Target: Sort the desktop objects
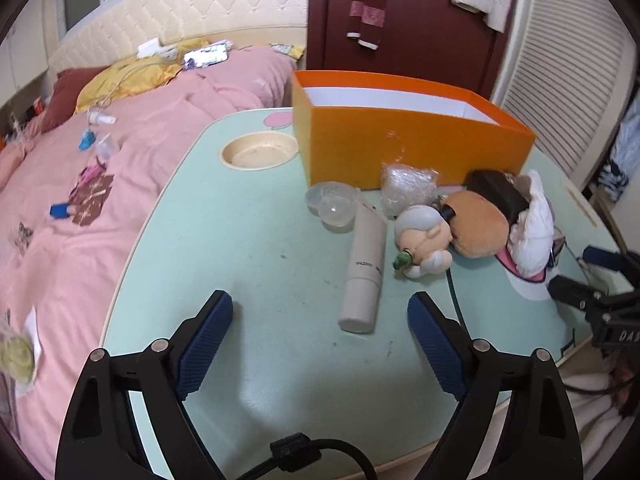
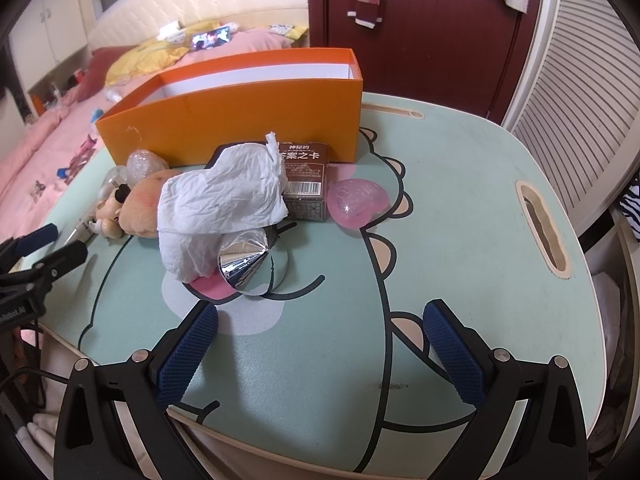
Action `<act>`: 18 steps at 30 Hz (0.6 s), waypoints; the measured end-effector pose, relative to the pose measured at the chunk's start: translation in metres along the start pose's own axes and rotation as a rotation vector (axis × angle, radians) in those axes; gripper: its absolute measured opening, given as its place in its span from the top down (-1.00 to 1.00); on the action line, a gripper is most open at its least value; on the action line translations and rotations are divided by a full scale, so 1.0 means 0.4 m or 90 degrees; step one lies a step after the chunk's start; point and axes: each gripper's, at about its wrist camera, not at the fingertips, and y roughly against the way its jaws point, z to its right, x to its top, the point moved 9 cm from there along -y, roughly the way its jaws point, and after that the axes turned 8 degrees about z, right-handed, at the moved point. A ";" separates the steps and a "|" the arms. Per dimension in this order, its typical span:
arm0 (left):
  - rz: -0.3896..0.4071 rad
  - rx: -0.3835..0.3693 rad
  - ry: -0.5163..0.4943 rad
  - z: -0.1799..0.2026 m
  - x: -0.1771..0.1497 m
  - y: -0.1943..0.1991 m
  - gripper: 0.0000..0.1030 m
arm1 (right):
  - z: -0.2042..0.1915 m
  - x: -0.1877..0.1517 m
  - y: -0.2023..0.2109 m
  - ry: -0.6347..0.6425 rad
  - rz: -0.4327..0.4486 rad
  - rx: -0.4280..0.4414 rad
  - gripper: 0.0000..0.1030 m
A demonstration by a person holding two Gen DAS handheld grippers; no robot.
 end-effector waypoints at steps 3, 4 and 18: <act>0.009 -0.029 -0.037 0.037 0.004 0.005 -0.04 | 0.004 0.001 -0.001 0.001 0.000 0.001 -0.99; 0.010 -0.037 -0.045 0.047 0.005 0.006 0.09 | 0.006 0.001 -0.002 0.002 0.000 0.001 -0.99; 0.062 -0.045 -0.021 0.048 0.021 0.049 0.62 | -0.011 0.032 0.041 -0.011 0.061 0.069 -0.71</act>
